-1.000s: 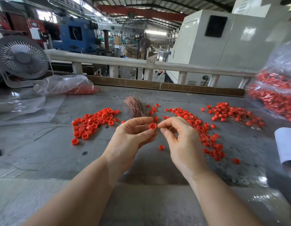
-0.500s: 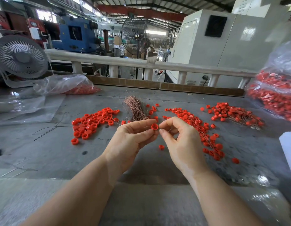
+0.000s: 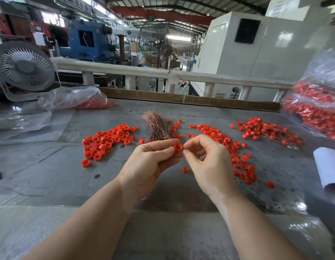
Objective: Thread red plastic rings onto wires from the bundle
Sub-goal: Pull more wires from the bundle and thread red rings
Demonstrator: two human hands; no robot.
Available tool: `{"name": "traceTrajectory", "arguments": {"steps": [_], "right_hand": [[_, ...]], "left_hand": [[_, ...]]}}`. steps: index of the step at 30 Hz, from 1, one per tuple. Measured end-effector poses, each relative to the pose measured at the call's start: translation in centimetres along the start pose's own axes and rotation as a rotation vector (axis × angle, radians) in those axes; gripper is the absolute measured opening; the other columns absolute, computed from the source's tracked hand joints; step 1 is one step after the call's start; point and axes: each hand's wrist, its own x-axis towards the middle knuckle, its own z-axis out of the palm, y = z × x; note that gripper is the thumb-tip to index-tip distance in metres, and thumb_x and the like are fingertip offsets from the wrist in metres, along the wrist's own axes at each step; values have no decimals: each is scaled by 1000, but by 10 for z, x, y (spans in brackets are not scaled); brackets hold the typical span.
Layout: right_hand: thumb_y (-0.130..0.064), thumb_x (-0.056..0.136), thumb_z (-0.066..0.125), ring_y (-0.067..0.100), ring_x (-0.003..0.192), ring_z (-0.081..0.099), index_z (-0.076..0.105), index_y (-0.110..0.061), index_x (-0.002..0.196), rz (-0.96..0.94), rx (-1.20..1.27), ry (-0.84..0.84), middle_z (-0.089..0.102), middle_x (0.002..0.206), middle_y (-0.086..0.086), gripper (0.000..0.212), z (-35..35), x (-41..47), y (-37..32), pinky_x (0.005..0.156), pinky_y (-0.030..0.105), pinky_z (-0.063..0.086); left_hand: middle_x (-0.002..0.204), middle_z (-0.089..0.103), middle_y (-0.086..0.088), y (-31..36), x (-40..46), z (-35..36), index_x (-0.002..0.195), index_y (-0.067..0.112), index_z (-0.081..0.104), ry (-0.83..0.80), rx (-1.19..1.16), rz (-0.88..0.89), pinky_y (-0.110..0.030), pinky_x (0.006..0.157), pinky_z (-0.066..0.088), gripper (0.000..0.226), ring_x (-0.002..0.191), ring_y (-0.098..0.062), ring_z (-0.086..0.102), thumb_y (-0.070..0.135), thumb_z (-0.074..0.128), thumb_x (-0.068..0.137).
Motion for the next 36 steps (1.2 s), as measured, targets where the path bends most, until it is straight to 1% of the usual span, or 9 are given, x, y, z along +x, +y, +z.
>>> {"name": "traceTrajectory", "arguments": {"steps": [2,5,9,18,21,24,27,31,36], "right_hand": [[-5,79,68,5,66,55,62,-23,72,0,4,-2,60,63,-12,21,0,0,0,57,19,46],[-4,79,68,5,66,55,61,-24,72,-2,0,-5,60,63,-12,22,0,1,0,57,18,45],[-4,79,68,6,66,55,61,-23,72,-1,3,-4,60,63,-11,21,0,1,0,56,18,45],[-4,79,69,5,67,55,60,-23,70,5,7,11,60,62,-12,23,1,2,1,58,20,44],[-2,78,68,2,66,55,58,-27,69,7,28,10,59,62,-12,29,0,2,1,57,14,43],[1,78,67,-1,65,55,59,-24,70,9,51,5,59,62,-14,27,0,2,2,58,9,42],[1,79,66,-3,68,56,60,-23,72,10,53,-10,59,63,-17,26,0,2,3,61,8,42],[2,79,66,-5,67,56,60,-24,72,9,82,-16,59,63,-17,27,0,2,3,62,7,42],[1,80,67,-4,65,57,59,-27,72,31,150,-22,62,67,-12,30,0,1,2,55,4,42]], "left_hand": [[75,72,-11,1,0,0,81,3,72,-2,-35,-18,-20,62,56,24,63,-14,68,-7,51,84],[76,72,-11,1,1,1,83,3,71,0,-32,-22,-20,63,57,22,64,-14,69,-5,51,85],[76,72,-10,0,2,0,85,4,71,13,-18,-28,-19,63,56,22,67,-14,69,-7,51,85],[79,72,-14,1,2,2,83,1,70,18,-91,-58,-20,65,57,26,70,-17,70,-13,48,84],[80,72,-15,1,2,2,84,-1,70,14,-111,-61,-20,64,57,25,71,-17,70,-14,49,82],[81,72,-16,0,2,2,79,0,72,4,-120,-58,-20,64,57,26,72,-18,71,-14,50,79],[80,72,-16,0,2,2,75,1,74,-5,-121,-63,-19,62,56,26,71,-18,71,-12,52,76],[80,72,-16,0,1,0,73,1,74,-14,-125,-65,-19,61,56,23,70,-18,71,-10,55,71],[79,72,-16,-1,1,-1,73,1,75,-35,-147,-69,-19,61,57,22,71,-18,71,-5,57,61]]}}
